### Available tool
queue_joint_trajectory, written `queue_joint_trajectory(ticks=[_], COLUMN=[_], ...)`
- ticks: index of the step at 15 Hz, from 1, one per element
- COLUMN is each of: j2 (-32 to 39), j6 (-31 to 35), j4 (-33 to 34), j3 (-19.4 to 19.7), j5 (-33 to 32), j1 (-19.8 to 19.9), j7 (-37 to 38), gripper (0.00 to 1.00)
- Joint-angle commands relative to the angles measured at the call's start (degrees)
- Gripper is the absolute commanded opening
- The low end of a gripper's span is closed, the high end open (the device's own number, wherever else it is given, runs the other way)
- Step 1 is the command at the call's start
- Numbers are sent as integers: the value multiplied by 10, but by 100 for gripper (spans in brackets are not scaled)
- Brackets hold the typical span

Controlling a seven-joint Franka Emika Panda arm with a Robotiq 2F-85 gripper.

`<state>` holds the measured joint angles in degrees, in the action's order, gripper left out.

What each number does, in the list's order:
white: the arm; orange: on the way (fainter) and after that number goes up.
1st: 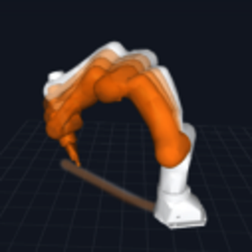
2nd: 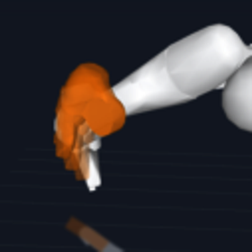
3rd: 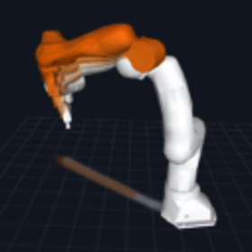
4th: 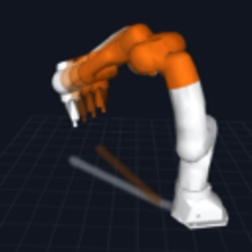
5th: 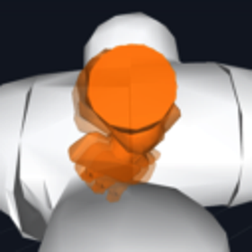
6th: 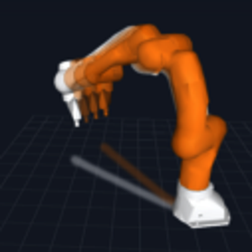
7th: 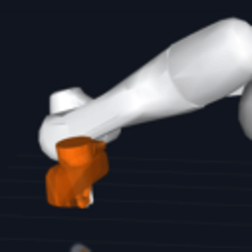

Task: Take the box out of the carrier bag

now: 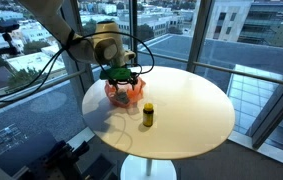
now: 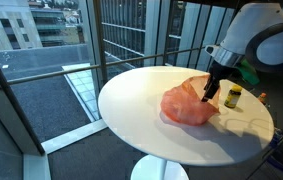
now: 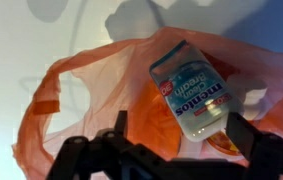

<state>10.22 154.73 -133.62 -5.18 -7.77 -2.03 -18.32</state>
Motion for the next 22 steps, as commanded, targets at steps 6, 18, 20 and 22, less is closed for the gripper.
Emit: queue_joint_trajectory(ticks=[6, 18, 20, 22], j2=[9, 29, 34, 40], j6=[18, 3, 5, 4], j4=[6, 7, 8, 10], j3=[-41, -53, -61, -67], j5=[111, 138, 145, 155], j1=[27, 47, 51, 54], j7=[-124, -194, -215, -235], gripper=[100, 100, 100, 100])
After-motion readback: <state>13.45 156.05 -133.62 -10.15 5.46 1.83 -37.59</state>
